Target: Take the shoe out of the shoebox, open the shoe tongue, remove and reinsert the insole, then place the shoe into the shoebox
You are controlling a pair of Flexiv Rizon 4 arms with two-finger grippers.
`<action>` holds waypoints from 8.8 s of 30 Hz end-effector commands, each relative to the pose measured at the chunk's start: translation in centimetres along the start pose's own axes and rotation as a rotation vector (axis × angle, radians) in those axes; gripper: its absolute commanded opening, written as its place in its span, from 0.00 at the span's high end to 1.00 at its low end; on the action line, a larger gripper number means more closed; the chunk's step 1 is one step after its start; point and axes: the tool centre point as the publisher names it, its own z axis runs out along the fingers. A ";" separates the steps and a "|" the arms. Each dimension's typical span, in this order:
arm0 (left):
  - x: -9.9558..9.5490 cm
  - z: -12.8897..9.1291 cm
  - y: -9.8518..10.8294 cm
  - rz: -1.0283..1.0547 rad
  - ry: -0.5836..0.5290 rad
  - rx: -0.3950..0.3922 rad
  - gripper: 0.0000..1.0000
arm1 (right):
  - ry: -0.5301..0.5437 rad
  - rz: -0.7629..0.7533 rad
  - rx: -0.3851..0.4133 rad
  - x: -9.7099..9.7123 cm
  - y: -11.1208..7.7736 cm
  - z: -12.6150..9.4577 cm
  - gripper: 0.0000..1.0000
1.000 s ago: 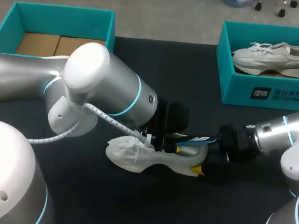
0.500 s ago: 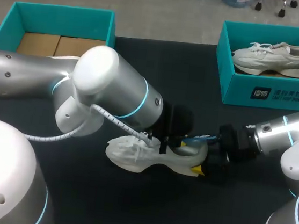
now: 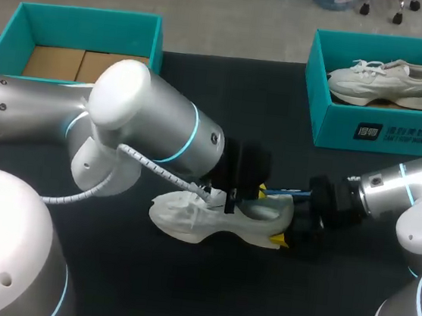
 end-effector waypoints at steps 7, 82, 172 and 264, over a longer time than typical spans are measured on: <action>-2.0 -1.2 -2.6 0.019 0.040 0.132 1.00 | -0.001 0.001 0.004 0.0 -0.1 0.4 1.00; -4.1 -13.0 -15.2 -0.409 0.242 0.619 1.00 | -0.001 0.001 0.004 0.0 -0.1 0.4 1.00; -1.8 -26.9 -18.9 -0.912 0.655 0.938 1.00 | -0.001 0.001 0.004 0.0 -0.1 0.4 1.00; -1.6 -27.2 -18.6 -0.909 0.638 0.952 1.00 | -0.156 0.022 0.842 -1.4 7.3 -6.2 0.00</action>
